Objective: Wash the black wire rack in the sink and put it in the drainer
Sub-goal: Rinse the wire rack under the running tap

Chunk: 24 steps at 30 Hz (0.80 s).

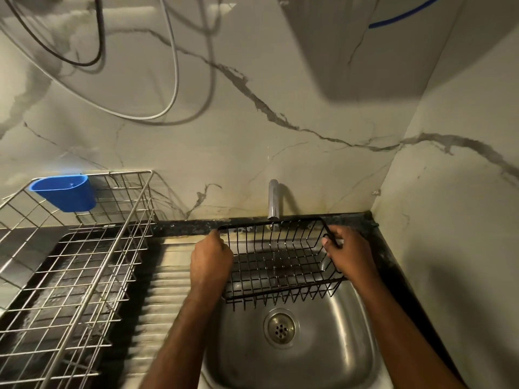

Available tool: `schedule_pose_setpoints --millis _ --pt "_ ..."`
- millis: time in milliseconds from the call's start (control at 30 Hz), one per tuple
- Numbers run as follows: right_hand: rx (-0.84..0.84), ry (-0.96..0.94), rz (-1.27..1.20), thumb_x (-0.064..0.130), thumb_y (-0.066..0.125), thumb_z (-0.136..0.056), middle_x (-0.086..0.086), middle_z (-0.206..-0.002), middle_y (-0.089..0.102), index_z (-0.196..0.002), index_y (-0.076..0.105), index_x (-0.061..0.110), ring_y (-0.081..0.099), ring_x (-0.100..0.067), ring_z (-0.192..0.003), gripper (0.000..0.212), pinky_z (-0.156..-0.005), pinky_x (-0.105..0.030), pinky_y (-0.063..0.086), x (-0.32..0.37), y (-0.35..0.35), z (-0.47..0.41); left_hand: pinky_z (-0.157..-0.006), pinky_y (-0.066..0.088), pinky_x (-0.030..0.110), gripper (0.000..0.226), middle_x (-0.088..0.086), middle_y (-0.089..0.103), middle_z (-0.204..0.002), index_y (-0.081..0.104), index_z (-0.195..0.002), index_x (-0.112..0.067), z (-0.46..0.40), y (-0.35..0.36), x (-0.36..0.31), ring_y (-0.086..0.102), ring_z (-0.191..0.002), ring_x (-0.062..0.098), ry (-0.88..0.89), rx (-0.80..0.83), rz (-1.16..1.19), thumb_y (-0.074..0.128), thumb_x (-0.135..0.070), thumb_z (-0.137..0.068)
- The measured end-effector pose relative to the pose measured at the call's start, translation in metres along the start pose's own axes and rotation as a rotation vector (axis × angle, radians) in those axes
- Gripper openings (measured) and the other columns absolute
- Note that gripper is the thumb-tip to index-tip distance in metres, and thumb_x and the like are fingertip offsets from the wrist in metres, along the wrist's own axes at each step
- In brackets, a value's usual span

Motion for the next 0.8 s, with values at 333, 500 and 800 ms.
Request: schedule_pose_setpoints --millis 333,500,800 --pt "0.006 -0.028 -0.067 0.026 0.063 -0.097 -0.003 -0.133 0.061 -0.134 0.059 0.023 0.059 -0.018 -0.119 0.037 -0.098 -0.034 0.050 0.004 -0.010 0.017 -0.069 0.039 0.035 0.024 0.018 0.068 -0.103 0.064 -0.111 0.002 0.004 -0.001 0.000 0.053 -0.081 0.024 -0.067 -0.012 0.054 0.047 -0.002 -0.094" --pt "-0.039 -0.024 -0.135 0.019 0.062 -0.097 0.000 -0.118 0.070 -0.122 0.067 0.019 0.065 -0.014 -0.108 0.025 -0.096 -0.038 0.054 0.012 -0.016 0.022 -0.073 0.059 0.044 0.022 0.017 0.070 -0.098 0.065 -0.108 -0.001 0.004 0.005 0.005 0.068 -0.084 0.032 -0.088 0.020 0.146 0.049 -0.004 -0.092" --pt "-0.051 -0.040 -0.225 0.017 0.063 -0.096 0.003 -0.122 0.067 -0.126 0.064 0.020 0.062 -0.008 -0.110 0.030 -0.099 -0.036 0.052 0.014 -0.019 0.028 -0.076 0.058 0.043 0.020 0.018 0.069 -0.100 0.064 -0.108 -0.002 0.009 0.011 0.009 0.067 -0.087 0.033 -0.130 0.009 0.208 0.050 -0.001 -0.094"
Point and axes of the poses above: each hand's wrist, its own z-axis away from the middle knuckle, its own y-axis out of the palm, x = y × z, the point moved 1 cm from there along -z, towards the middle knuckle
